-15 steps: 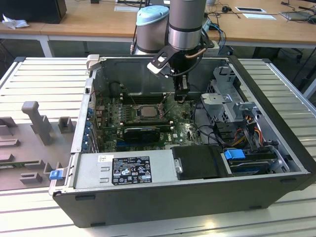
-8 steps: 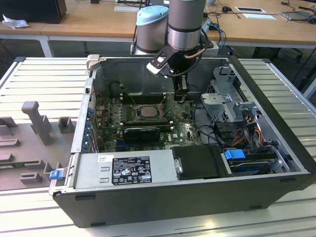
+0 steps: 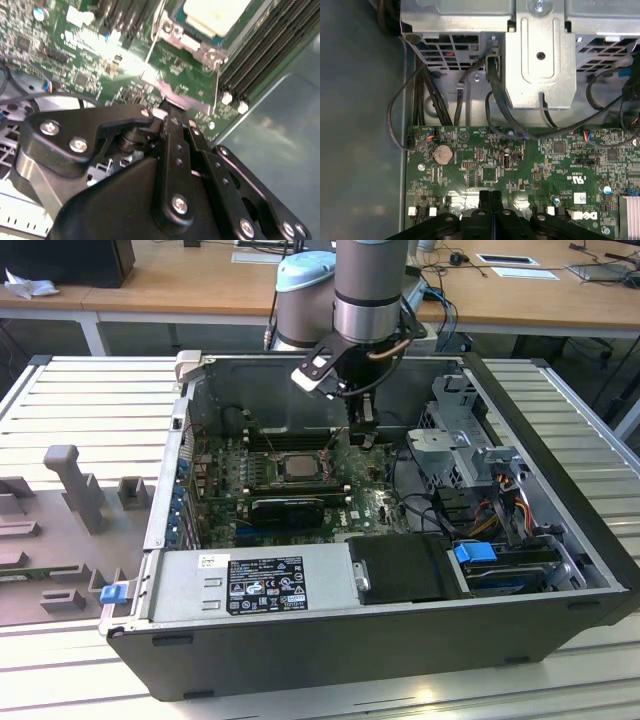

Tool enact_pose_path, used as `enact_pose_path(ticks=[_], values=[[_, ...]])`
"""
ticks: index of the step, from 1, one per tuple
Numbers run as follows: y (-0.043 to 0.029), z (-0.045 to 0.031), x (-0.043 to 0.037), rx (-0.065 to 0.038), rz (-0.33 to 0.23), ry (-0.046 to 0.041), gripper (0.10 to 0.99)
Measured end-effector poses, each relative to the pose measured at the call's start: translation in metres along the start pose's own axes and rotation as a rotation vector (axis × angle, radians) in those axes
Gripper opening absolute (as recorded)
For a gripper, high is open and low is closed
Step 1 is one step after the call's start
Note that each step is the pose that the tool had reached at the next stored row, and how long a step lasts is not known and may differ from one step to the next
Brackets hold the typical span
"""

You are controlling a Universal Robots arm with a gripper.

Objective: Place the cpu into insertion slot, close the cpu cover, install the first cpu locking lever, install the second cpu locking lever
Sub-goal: 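Close the cpu cover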

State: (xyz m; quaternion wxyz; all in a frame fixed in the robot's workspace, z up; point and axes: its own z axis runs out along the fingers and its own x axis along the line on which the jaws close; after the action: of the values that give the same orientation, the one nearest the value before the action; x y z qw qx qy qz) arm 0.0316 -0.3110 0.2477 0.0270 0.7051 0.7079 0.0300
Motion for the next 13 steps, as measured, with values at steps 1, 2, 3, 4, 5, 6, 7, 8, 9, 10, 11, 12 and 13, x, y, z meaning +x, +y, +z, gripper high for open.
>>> enact_pose_path(ticks=[1, 2, 3, 4, 5, 6, 7, 8, 9, 10, 11, 12, 13], values=[[-0.0010, 0.0000, 0.0000, 0.000, 0.000, 0.0001, 0.106], [-0.0016, 0.0000, 0.0000, 0.000, 0.000, 0.0002, 0.106], [-0.0026, -0.0001, 0.0001, 0.000, 0.000, 0.0002, 0.106], [-0.0034, -0.0001, 0.0001, 0.000, 0.000, 0.0001, 0.106], [-0.0040, -0.0001, 0.0001, 0.000, 0.000, 0.0001, 0.106], [-0.0047, -0.0001, 0.0000, 0.000, 0.000, 0.0002, 0.106], [-0.0051, -0.0002, 0.0000, 0.001, 0.000, 0.0002, 0.106], [-0.0052, -0.0002, -0.0001, 0.002, 0.000, 0.0002, 0.106], [-0.0053, -0.0002, -0.0001, 0.004, 0.000, 0.0003, 0.106], [-0.0055, -0.0002, -0.0002, 0.008, 0.000, 0.0002, 0.106], [-0.0056, -0.0003, -0.0002, 0.013, 0.000, -0.0001, 0.106], [-0.0061, -0.0003, -0.0002, 0.015, 0.000, 0.0003, 0.106], [-0.0072, -0.0002, -0.0002, 0.016, 0.000, 0.0002, 0.106]])
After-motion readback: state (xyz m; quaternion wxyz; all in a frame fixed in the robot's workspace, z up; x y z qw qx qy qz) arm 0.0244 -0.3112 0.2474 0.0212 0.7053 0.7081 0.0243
